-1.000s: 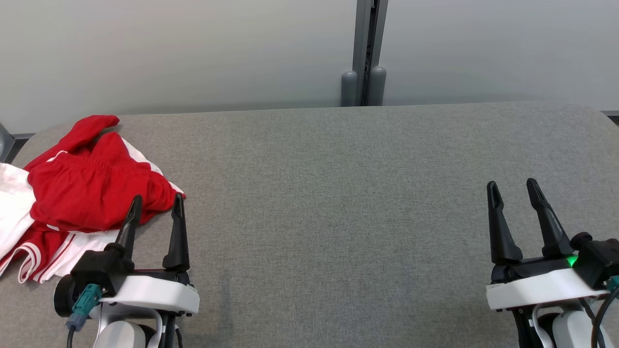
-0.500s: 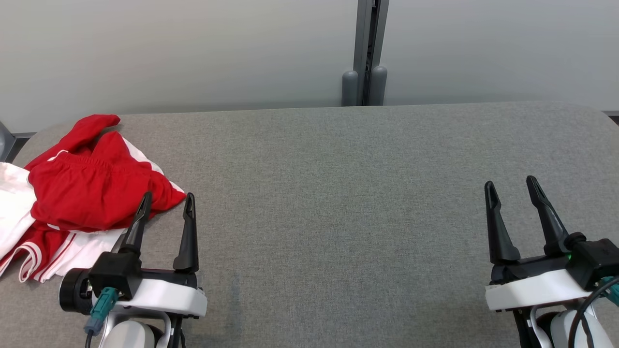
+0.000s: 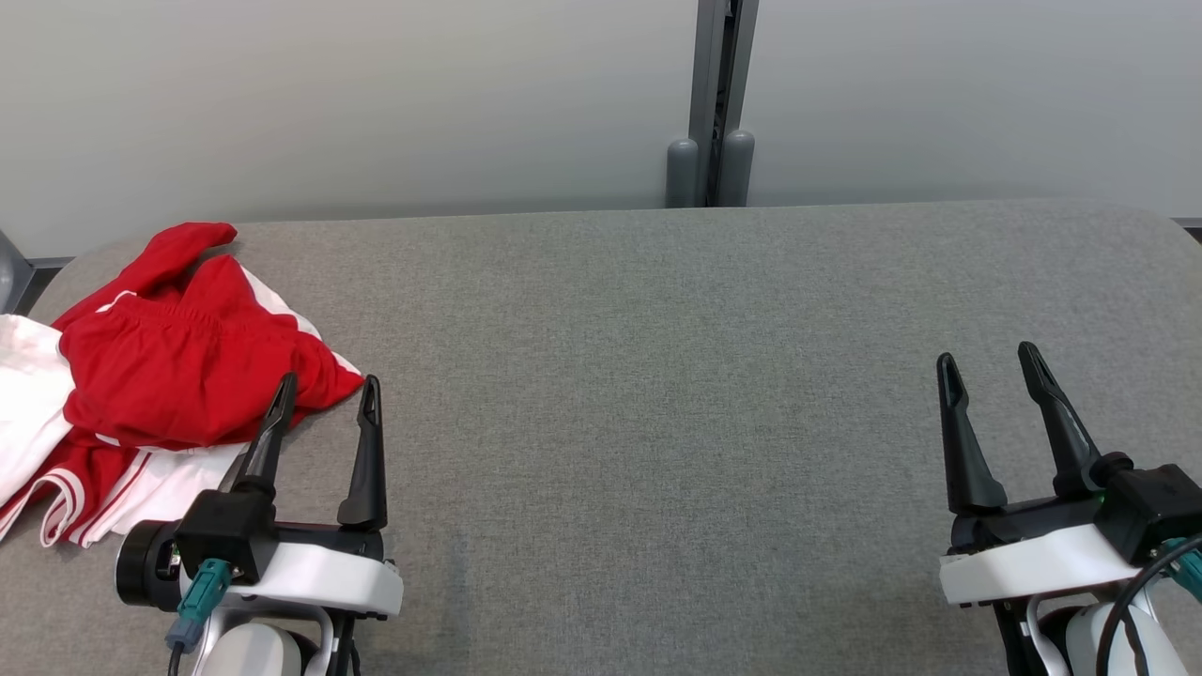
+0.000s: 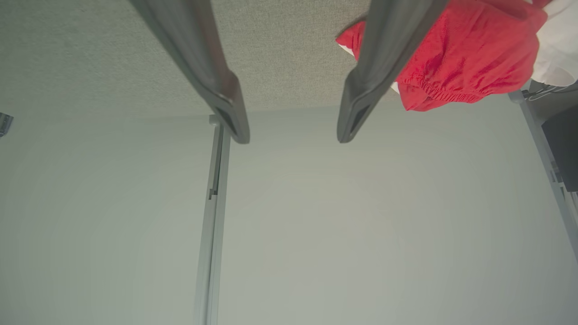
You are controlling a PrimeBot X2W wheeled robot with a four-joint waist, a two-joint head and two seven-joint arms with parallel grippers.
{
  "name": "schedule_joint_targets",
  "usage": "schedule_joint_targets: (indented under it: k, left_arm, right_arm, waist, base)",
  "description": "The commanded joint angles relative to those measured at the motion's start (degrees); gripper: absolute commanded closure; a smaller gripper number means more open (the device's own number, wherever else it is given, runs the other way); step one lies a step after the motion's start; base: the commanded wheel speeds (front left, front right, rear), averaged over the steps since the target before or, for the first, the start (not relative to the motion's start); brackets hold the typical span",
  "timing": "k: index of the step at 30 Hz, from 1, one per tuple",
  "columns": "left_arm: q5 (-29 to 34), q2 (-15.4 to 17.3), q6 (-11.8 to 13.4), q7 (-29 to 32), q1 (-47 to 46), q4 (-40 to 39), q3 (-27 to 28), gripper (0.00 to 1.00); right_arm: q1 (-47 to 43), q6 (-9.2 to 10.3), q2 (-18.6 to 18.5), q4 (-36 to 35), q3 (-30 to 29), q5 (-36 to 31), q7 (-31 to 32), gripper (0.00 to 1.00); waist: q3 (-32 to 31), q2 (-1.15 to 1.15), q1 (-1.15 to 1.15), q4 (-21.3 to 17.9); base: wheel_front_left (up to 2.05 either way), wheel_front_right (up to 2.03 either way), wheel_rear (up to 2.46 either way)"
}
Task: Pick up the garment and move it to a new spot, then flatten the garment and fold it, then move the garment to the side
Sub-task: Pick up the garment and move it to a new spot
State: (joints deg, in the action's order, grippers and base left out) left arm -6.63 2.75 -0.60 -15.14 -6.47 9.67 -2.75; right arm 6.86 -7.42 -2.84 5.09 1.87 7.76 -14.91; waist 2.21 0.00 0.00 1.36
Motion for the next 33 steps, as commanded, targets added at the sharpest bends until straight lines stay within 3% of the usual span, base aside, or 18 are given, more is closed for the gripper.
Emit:
schedule_joint_targets:
  k: [1, 13, 33]
  left_arm:
    - [-0.17, 0.25, 0.24, -0.14, -0.79, -0.01, 0.16, 0.00]
    - [-1.16, 0.24, 0.11, -0.14, -0.87, 0.64, 0.51, 0.00]
    - [-2.91, 0.24, 0.85, -0.14, -0.62, 1.42, 1.42, 0.00]
  right_arm:
    - [0.39, -0.13, -0.18, 0.15, -0.23, -0.25, -0.30, 0.00]
    - [-0.05, -0.13, -0.20, 0.28, 0.59, 0.49, -0.29, 0.00]
    - [-0.32, -0.13, -0.86, 1.61, 3.12, 2.47, -0.25, 0.00]
  waist:
    - [-0.01, 0.00, 0.00, 0.08]
    - [-0.36, 0.00, 0.00, 3.65]
    - [-0.40, 0.00, 0.00, 16.74]
  base:
    - [0.00, 0.00, 0.00]
    - [0.00, 0.00, 0.00]
    - [0.00, 0.00, 0.00]
